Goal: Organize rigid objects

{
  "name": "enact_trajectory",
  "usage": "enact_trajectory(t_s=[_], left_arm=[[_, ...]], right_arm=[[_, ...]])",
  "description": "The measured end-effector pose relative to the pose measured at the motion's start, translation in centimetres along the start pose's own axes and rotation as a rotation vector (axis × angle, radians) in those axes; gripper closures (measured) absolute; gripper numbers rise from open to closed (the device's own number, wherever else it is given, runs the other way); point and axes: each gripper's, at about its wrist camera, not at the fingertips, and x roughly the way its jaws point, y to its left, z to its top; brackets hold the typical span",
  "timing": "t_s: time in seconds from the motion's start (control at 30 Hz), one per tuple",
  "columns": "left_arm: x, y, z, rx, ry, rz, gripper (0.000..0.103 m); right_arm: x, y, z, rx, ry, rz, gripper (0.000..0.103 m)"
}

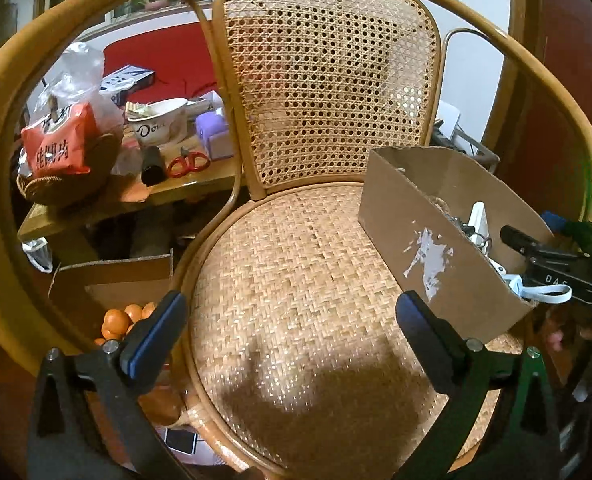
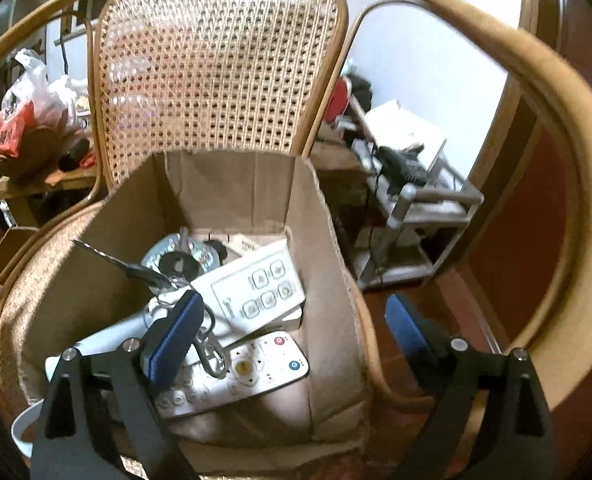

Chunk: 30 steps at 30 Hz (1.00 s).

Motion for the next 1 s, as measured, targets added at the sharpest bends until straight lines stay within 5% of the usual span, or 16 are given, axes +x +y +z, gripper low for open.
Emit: enact_trajectory(t_s=[0.33, 0.6, 0.73, 1.0], left_arm=[[-5.2, -0.8, -2.0, 0.001, -0.249, 0.064, 0.0], [-4.9, -1.4, -3.3, 0.015, -0.22, 0.048, 0.0], [-5.0, -1.7, -3.9, 0.009, -0.233, 0.103, 0.0], [-6.4, -1.8, -5.2, -0.016, -0.298, 0.093, 0.0]], right_arm=[[-5.8, 0.6, -1.4, 0.064, -0.145, 0.054, 0.006], [-10.5, 3.1, -3.7, 0.018, -0.241, 0.078, 0.005], [-12.2, 3.6, -4.9, 0.034, -0.273, 0.096, 0.005], [-13.8, 3.7, -5.6, 0.052, -0.31, 0.097, 0.005]])
